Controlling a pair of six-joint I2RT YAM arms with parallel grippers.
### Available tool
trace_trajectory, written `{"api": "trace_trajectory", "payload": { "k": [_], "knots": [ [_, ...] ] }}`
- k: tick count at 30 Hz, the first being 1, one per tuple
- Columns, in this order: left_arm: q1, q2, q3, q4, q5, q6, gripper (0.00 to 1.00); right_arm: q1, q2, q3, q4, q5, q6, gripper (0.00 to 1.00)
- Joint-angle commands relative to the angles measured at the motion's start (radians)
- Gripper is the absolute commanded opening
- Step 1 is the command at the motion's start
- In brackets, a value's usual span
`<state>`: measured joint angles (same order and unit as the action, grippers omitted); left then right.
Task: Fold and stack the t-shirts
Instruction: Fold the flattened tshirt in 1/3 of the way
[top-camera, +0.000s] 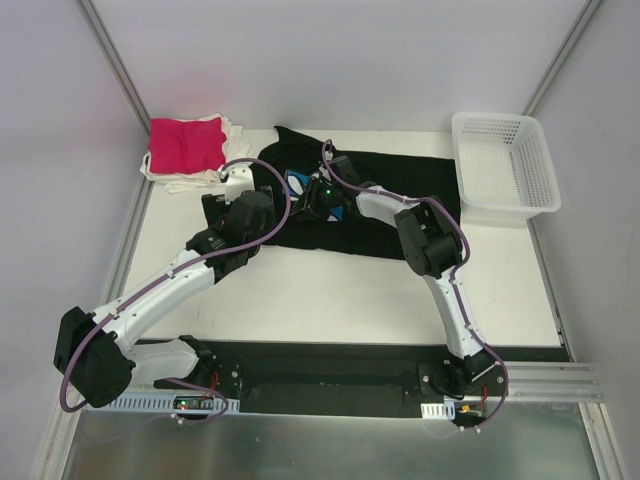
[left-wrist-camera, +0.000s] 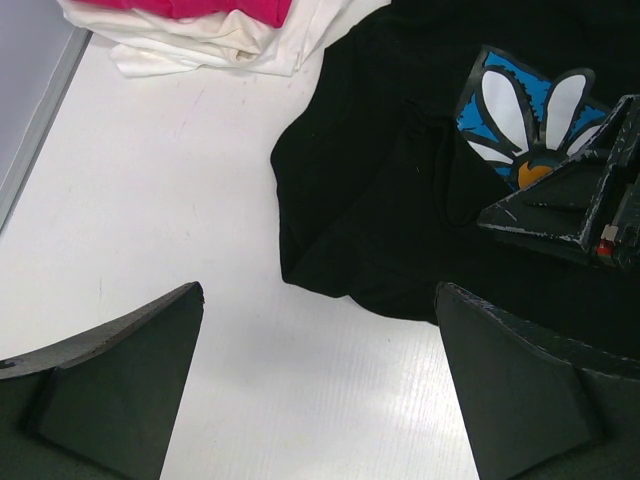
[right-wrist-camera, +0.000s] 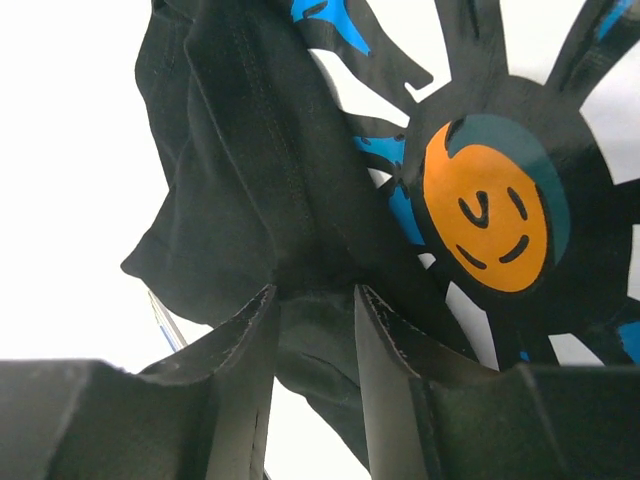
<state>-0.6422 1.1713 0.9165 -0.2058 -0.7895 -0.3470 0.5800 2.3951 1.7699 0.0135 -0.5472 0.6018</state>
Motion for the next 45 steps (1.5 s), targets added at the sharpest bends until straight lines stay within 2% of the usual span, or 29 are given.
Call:
{"api": "trace_trajectory", "payload": {
  "k": [1,12,23,35,37,38,41,45],
  "knots": [
    [-0.008,-0.012,-0.011,0.022,-0.001,0.0,0.99,0.001,0.001,0.048,-0.007,0.013,-0.004,0.37],
    [-0.008,-0.01,-0.015,0.022,-0.004,-0.004,0.99,-0.005,0.003,0.065,-0.009,0.004,-0.004,0.1],
    [-0.008,-0.009,-0.018,0.022,-0.01,-0.01,0.99,-0.023,0.006,0.086,-0.01,0.009,-0.005,0.04],
    [-0.008,-0.007,-0.018,0.022,-0.001,-0.012,0.99,-0.078,0.088,0.23,-0.087,0.026,-0.049,0.07],
    [-0.007,-0.009,-0.018,0.022,-0.005,-0.012,0.99,-0.089,0.067,0.215,-0.092,0.017,-0.043,0.12],
    [-0.008,-0.009,-0.018,0.022,-0.002,-0.01,0.99,-0.097,0.05,0.173,-0.086,0.004,-0.043,0.21],
    [-0.008,-0.012,-0.019,0.022,-0.001,-0.017,0.99,-0.098,-0.08,0.067,-0.069,0.038,-0.085,0.35],
    [-0.008,-0.007,-0.019,0.022,0.018,-0.027,0.99,-0.1,-0.207,-0.096,-0.025,0.021,-0.097,0.39]
  ]
}}
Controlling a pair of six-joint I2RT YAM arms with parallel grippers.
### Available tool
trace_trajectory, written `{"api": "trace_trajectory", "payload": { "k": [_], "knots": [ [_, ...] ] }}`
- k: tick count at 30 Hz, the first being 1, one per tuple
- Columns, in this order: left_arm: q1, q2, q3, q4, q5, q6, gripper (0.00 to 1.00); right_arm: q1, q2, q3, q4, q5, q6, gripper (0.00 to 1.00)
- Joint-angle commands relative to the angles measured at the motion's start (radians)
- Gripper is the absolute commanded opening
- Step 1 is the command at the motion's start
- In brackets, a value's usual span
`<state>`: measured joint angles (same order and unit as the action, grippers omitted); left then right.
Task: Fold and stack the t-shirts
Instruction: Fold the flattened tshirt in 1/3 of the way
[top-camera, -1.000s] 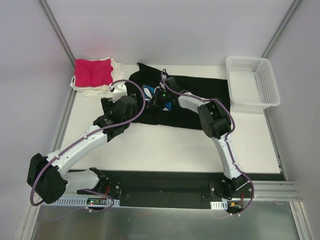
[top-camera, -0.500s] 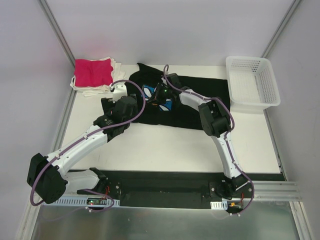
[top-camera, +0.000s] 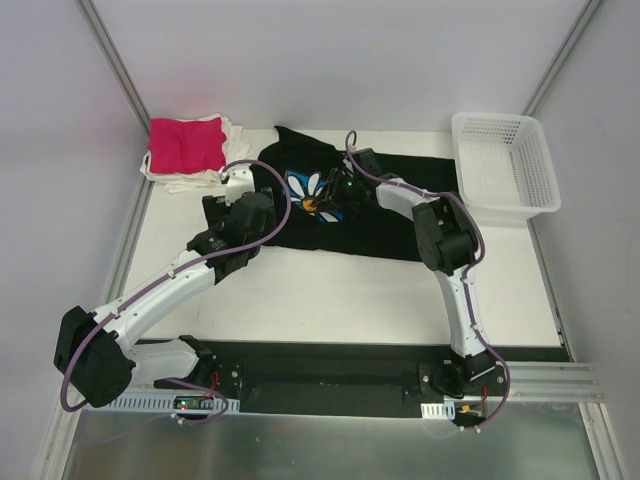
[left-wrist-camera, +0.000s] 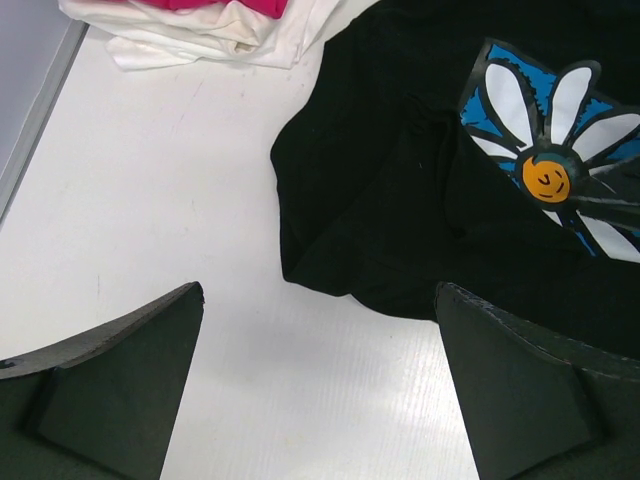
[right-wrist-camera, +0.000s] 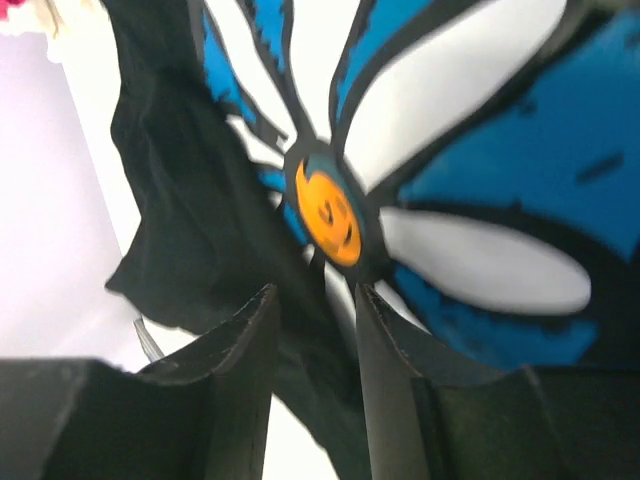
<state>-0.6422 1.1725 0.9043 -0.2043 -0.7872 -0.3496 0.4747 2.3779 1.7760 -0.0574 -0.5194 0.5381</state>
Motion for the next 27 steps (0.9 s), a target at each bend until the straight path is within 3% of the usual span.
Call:
{"api": "trace_trajectory", "payload": {
  "k": [1,6,19,27],
  "knots": [
    [-0.008,-0.01,-0.007,0.02,0.022,-0.026,0.99,0.007,-0.222,-0.127,0.053,-0.011,-0.018,0.41],
    [-0.01,-0.028,-0.01,0.02,0.026,-0.029,0.99,0.01,-0.214,-0.168,0.12,-0.036,0.02,0.44],
    [-0.011,-0.01,-0.005,0.022,0.014,-0.019,0.99,0.099,-0.148,-0.09,0.126,-0.087,0.077,0.45],
    [-0.007,0.096,0.01,0.115,0.04,0.089,0.99,0.087,-0.224,-0.21,0.102,-0.056,-0.012,0.51]
  ]
}}
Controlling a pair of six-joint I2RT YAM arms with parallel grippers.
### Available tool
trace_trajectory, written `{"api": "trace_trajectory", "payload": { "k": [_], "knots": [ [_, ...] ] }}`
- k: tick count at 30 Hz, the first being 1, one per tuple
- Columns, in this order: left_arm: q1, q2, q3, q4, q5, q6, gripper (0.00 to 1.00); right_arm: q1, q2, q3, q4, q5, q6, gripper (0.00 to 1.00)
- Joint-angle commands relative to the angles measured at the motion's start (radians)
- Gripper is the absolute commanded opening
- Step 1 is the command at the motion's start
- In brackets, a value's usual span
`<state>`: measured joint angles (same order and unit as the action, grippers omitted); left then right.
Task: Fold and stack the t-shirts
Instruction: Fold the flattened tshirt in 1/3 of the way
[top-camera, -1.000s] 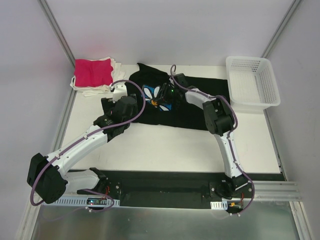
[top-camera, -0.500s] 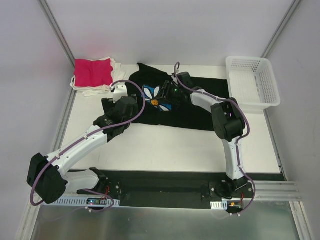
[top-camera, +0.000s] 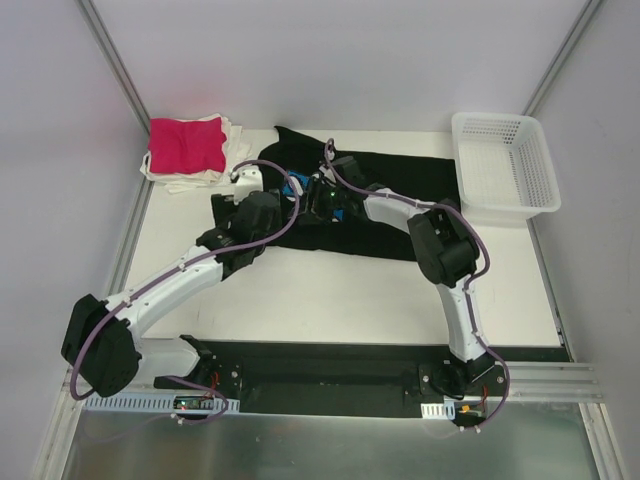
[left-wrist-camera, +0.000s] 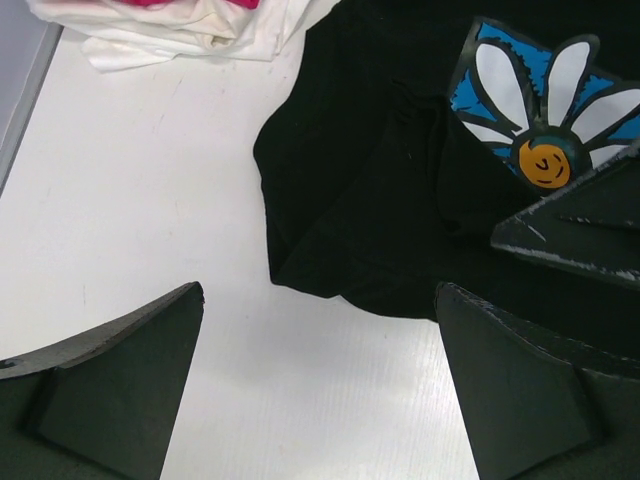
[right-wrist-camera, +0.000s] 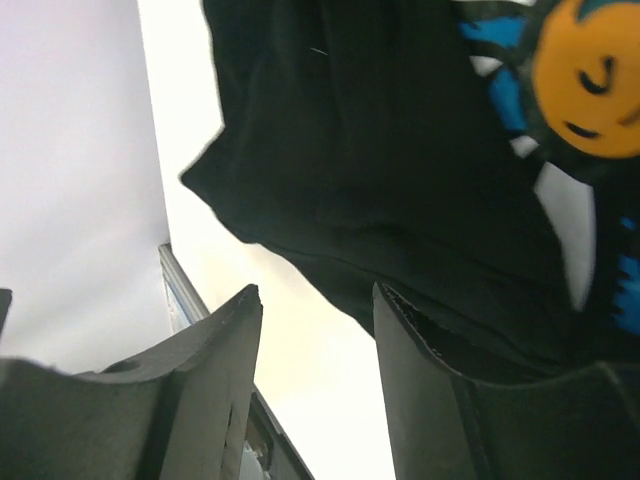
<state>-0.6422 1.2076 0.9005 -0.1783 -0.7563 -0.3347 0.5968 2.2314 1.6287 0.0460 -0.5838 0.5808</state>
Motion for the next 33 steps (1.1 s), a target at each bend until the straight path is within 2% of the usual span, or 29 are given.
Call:
{"api": "trace_trajectory", "payload": {
  "k": [1,5,10,13,16,22,27,33],
  "knots": [
    [-0.005,0.073,0.014,0.117,0.012,0.08,0.99,-0.058,-0.093,-0.105,0.002,0.007,-0.073,0.51],
    [0.007,0.131,0.017,0.175,0.052,0.083,0.99,-0.121,-0.24,-0.24,0.008,0.056,-0.145,0.5],
    [0.006,0.216,0.109,0.175,0.112,0.085,0.99,-0.17,-0.312,-0.334,0.017,0.09,-0.185,0.49],
    [0.006,0.277,0.19,0.175,0.126,0.129,0.99,-0.202,-0.283,-0.308,0.04,0.093,-0.174,0.49],
    [0.006,0.317,0.244,0.175,0.133,0.178,0.99,-0.219,-0.219,-0.209,0.023,0.087,-0.171,0.49],
    [0.006,0.314,0.244,0.197,0.141,0.175,0.99,-0.242,-0.086,-0.099,0.034,0.073,-0.13,0.49],
    [0.006,0.264,0.216,0.197,0.155,0.166,0.99,-0.27,-0.012,-0.11,0.095,0.047,-0.085,0.48],
    [0.007,0.202,0.175,0.192,0.231,0.242,0.99,-0.302,-0.048,-0.236,0.187,0.032,-0.022,0.48]
  ]
}}
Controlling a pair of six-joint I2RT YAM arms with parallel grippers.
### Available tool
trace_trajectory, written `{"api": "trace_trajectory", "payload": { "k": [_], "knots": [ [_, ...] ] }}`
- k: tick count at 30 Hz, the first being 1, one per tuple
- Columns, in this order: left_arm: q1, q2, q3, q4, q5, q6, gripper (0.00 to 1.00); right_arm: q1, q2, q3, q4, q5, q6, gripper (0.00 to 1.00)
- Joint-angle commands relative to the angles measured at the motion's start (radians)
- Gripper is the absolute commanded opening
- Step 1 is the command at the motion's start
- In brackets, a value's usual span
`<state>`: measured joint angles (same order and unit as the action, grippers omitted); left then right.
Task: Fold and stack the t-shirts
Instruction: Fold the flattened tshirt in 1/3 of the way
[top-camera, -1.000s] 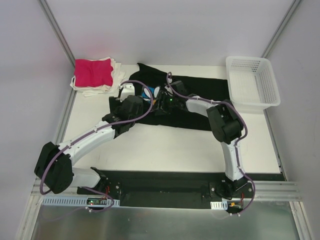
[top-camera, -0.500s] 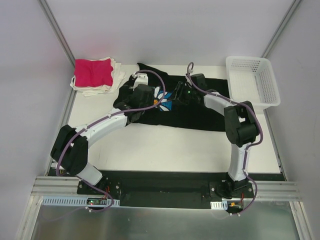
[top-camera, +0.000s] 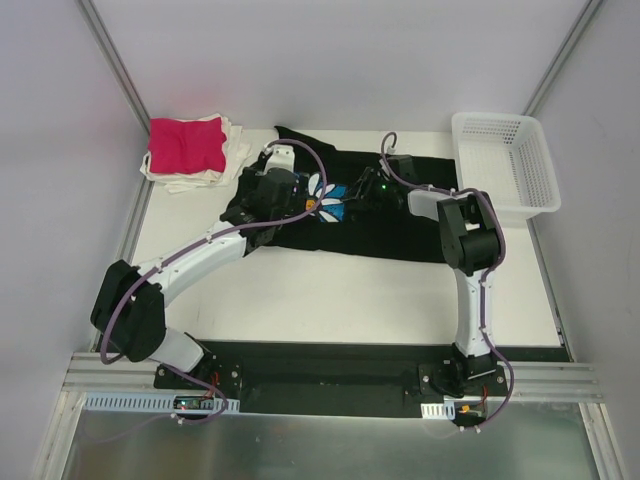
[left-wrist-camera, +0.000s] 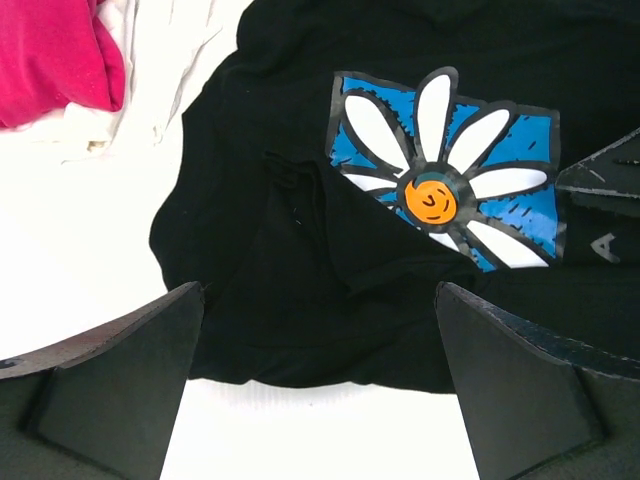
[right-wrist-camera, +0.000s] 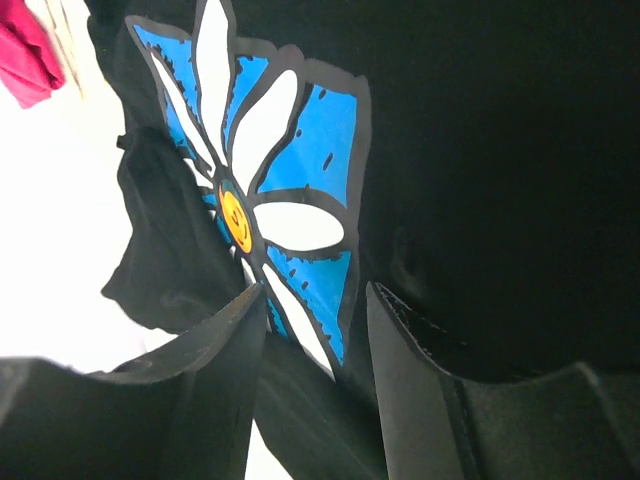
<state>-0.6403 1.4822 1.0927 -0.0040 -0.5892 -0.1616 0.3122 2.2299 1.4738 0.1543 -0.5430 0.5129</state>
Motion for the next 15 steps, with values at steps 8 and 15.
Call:
{"api": "trace_trajectory", "payload": {
  "k": [8,15],
  "knots": [
    [0.011,-0.024,-0.008,-0.017,0.181,0.445,0.99,-0.047,-0.162,-0.328,0.207,0.0,0.096,0.48],
    [0.022,0.033,0.036,-0.037,0.264,0.589,0.99,-0.064,-0.286,-0.526,0.255,-0.005,0.105,0.48]
  ]
}}
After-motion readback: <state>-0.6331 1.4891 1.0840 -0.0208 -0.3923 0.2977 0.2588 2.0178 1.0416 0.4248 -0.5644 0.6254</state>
